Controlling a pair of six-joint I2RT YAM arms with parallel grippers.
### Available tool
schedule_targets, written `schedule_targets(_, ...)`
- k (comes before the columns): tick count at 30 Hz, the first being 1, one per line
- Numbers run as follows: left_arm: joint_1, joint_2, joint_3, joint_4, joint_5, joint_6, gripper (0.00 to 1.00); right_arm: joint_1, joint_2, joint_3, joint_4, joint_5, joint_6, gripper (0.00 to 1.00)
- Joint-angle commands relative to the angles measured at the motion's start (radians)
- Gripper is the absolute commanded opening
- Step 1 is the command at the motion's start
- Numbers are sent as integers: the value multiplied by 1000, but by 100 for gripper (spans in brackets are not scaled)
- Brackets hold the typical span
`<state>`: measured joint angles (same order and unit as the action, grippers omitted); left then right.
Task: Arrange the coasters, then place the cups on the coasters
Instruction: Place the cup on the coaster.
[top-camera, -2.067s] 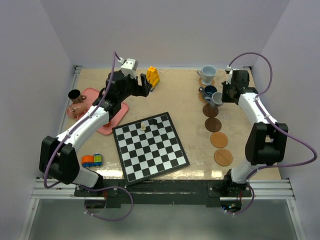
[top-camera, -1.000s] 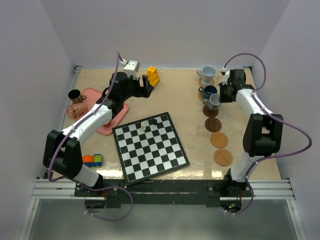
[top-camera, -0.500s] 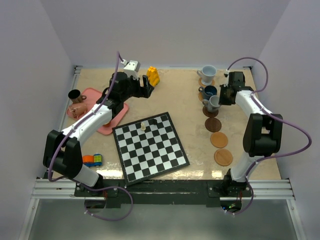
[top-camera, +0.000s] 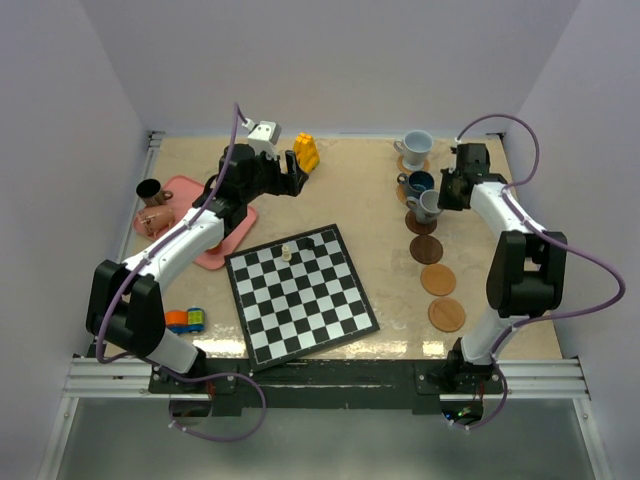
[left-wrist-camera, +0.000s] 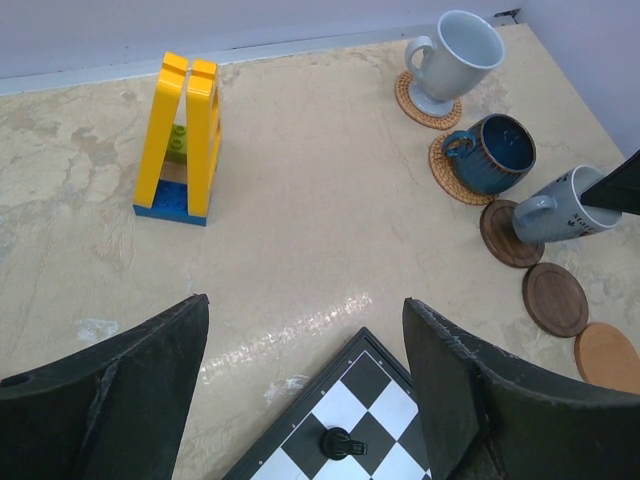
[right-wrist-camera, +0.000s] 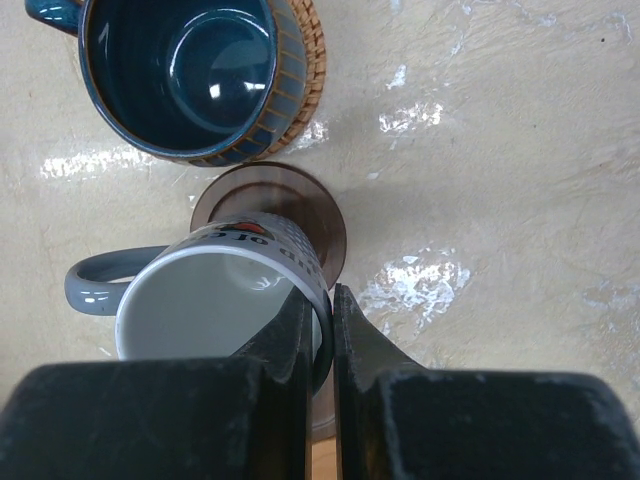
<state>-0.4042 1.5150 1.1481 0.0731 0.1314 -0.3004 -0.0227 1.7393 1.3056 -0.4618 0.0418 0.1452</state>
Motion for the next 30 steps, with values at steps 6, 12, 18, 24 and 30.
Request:
schedule_targets(6, 7, -9, 22, 36, 17, -8, 83, 12, -67, -12, 43, 30, 31, 0)
schedule_targets(12, 7, -15, 18, 34, 16, -6, 83, 15, -67, -26, 48, 41, 36, 0)
schedule_targets(18, 7, -15, 16, 36, 16, -8, 82, 15, -69, -32, 54, 44, 39, 0)
schedule_targets(24, 7, -15, 16, 36, 14, -8, 83, 43, -63, -34, 60, 50, 42, 0)
schedule_targets(30, 7, -12, 18, 34, 16, -8, 83, 52, -55, -34, 60, 50, 47, 0)
